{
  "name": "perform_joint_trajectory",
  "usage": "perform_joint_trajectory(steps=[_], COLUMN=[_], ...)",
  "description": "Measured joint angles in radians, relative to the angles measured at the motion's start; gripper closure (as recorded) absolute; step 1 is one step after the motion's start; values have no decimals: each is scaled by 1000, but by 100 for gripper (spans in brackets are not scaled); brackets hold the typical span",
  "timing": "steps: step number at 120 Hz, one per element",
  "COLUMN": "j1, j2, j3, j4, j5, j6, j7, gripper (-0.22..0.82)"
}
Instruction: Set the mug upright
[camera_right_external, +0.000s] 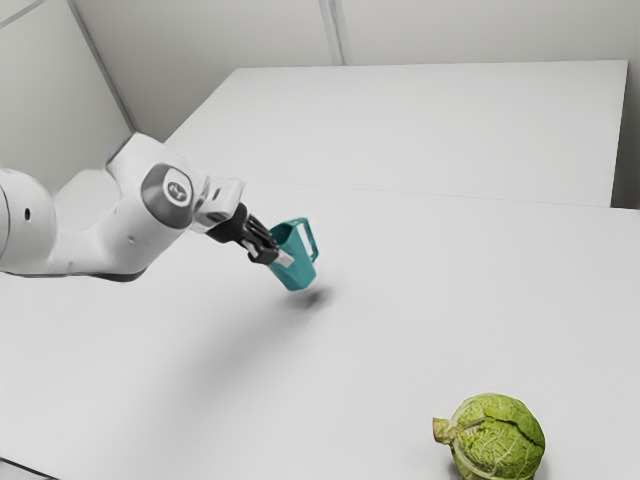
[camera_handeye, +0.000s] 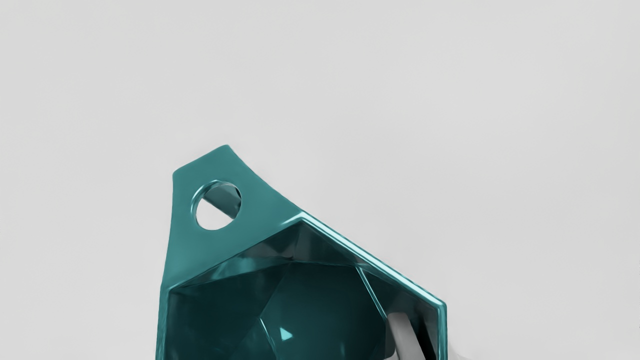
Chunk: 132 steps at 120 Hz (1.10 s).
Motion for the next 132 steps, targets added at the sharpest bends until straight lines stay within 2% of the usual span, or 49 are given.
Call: perform_joint_trajectory(steps=[21, 44, 74, 108, 132], j1=[3, 16, 11, 22, 13], j2=[-16, -19, -18, 19, -36], j3=[26, 32, 40, 25, 16], j4=[2, 1, -4, -11, -79], j5=[337, 510, 505, 458, 434], j6=[-63, -94, -39, 58, 79], j7=[-243, -472, -690, -851, -927], gripper=[79, 79, 79, 79, 79])
